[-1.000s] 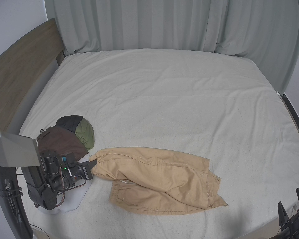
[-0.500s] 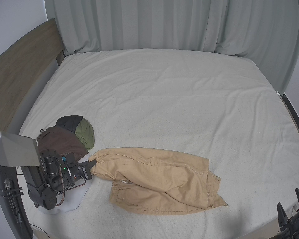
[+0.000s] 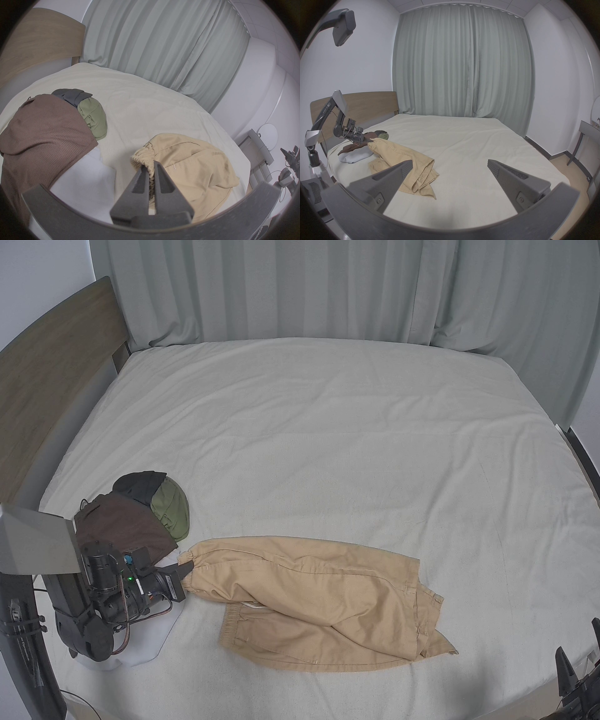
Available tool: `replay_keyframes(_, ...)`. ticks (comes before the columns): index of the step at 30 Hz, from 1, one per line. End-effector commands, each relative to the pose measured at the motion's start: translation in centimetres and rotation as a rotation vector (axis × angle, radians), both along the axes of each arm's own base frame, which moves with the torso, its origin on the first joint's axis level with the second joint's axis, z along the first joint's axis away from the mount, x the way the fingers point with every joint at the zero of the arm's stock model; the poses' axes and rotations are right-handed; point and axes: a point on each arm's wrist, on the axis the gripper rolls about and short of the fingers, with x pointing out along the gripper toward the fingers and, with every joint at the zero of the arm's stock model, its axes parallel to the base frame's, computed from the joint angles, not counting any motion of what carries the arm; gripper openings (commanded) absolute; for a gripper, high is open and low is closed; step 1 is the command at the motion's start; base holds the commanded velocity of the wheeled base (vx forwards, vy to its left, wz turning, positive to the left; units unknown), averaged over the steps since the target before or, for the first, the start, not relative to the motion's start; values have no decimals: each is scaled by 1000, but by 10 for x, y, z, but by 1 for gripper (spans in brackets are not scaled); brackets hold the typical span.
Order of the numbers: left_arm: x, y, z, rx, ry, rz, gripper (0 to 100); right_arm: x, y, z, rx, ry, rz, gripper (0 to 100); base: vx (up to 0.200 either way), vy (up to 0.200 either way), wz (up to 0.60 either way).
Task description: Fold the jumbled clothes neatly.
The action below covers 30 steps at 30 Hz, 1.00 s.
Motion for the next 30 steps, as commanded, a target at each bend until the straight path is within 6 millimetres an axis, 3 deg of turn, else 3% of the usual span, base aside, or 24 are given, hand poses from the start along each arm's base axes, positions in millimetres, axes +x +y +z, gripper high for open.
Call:
replay_keyframes(1, -1, -2, -1, 0, 4, -6, 0, 0, 0, -5, -5, -4, -6, 100, 0, 0, 0)
replay_keyframes(14, -1, -2, -6, 2, 24, -6, 0, 0, 0, -5, -7, -5, -4, 100, 0, 0, 0)
replay_keyframes(15, -1, -2, -7, 3, 27, -6, 0, -1, 0, 5, -13, -82, -5, 100, 0, 0, 0)
replay_keyframes(16, -1, -2, -7, 4, 25, -7, 0, -13, 1, 44, -21, -298, -19, 100, 0, 0, 0)
replay_keyframes(17, -1, -2, -7, 4, 25, -8, 0, -16, 1, 52, -25, -331, -26, 100, 0, 0, 0)
replay_keyframes(18, 1, -3, -7, 2, 20, -9, 0, -22, 2, 77, -51, -380, -61, 100, 0, 0, 0)
replay_keyframes(21, 1, -4, -8, 4, 23, -13, 0, -17, 3, 89, -71, -332, -66, 100, 0, 0, 0)
replay_keyframes(25, 1, -5, -7, 4, 20, -14, 0, 0, 2, 62, 40, -37, 143, 100, 0, 0, 0)
replay_keyframes(30, 1, -4, -6, 3, 16, -13, 0, 19, 3, 60, 94, 134, 273, 100, 0, 0, 0)
